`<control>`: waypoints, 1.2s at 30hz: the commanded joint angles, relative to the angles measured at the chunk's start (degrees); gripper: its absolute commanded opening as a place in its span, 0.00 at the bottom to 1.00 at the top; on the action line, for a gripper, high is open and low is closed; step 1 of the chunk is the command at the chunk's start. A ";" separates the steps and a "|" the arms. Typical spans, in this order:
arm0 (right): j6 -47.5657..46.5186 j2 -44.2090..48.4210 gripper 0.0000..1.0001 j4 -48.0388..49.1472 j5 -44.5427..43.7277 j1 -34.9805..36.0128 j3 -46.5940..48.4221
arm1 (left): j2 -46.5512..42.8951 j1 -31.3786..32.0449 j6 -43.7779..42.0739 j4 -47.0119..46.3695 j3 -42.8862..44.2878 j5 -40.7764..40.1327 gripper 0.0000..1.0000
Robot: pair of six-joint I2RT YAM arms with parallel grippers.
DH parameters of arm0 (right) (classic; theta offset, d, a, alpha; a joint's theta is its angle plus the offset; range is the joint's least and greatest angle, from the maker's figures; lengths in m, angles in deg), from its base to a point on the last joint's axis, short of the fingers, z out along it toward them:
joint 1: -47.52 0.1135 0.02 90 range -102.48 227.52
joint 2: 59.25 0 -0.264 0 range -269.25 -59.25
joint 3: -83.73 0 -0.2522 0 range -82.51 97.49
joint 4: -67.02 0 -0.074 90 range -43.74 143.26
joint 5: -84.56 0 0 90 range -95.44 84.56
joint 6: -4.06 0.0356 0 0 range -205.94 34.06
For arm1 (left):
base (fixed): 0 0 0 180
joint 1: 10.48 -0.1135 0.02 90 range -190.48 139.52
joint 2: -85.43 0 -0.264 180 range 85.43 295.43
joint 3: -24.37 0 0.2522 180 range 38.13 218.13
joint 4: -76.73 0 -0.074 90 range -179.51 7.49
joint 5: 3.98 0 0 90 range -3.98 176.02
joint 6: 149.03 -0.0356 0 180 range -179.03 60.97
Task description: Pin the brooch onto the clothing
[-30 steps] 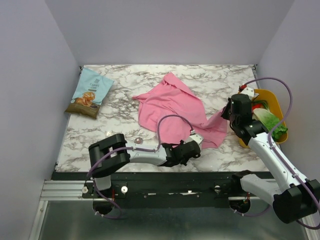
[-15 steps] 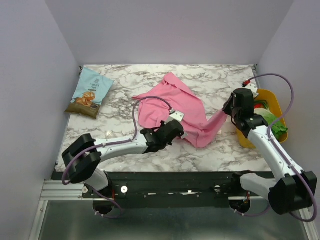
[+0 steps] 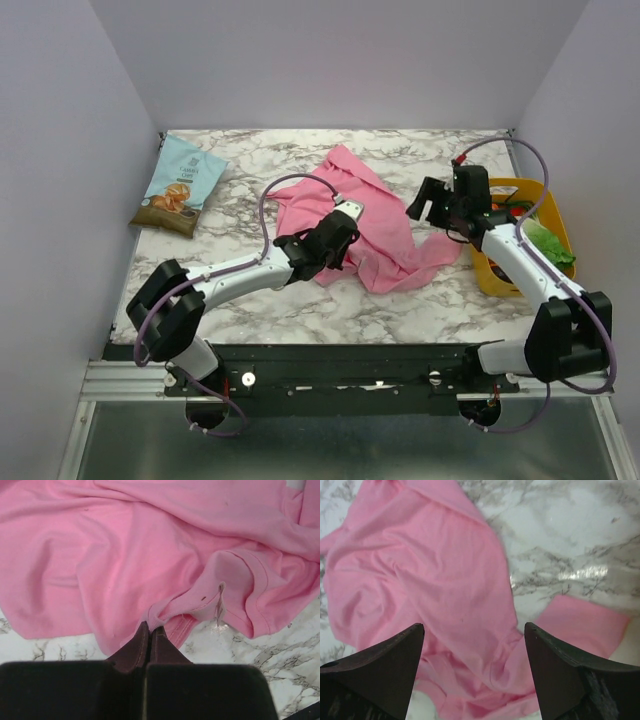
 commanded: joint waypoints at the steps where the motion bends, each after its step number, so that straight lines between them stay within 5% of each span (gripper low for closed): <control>1: 0.04 4.05 0.89 -5.64 9.31 -0.04 -7.90 | 1.78 -0.19 -0.58 -0.72 0.71 3.24 0.00; 11: 2.16 6.69 0.81 -9.07 8.17 0.13 -17.93 | 2.13 -0.37 -0.67 -2.57 -0.35 4.82 0.00; 14: 2.25 5.64 0.67 -9.07 8.26 0.13 -18.38 | 1.78 -0.37 -0.50 -3.09 -1.05 4.82 0.00; 17: 2.16 4.41 0.67 -8.81 8.70 0.22 -18.73 | 1.42 -0.37 -0.32 -3.36 -1.84 4.73 0.00; 18: 2.07 4.15 0.52 -8.63 8.79 0.40 -18.90 | 1.08 -0.37 -0.41 -3.53 -2.28 4.56 0.00; 22: 1.63 3.53 0.43 -8.90 8.70 0.40 -19.61 | 0.81 -0.46 -0.06 -3.27 -2.72 4.20 0.00; 27: 0.84 2.39 0.05 -8.81 8.26 0.48 -19.52 | 0.63 -0.54 -0.05 -3.36 -2.55 4.03 0.00; 36: 0.58 16.25 0.01 -13.28 5.19 0.48 -10.58 | -2.09 -1.07 -5.22 4.01 3.58 -0.79 0.00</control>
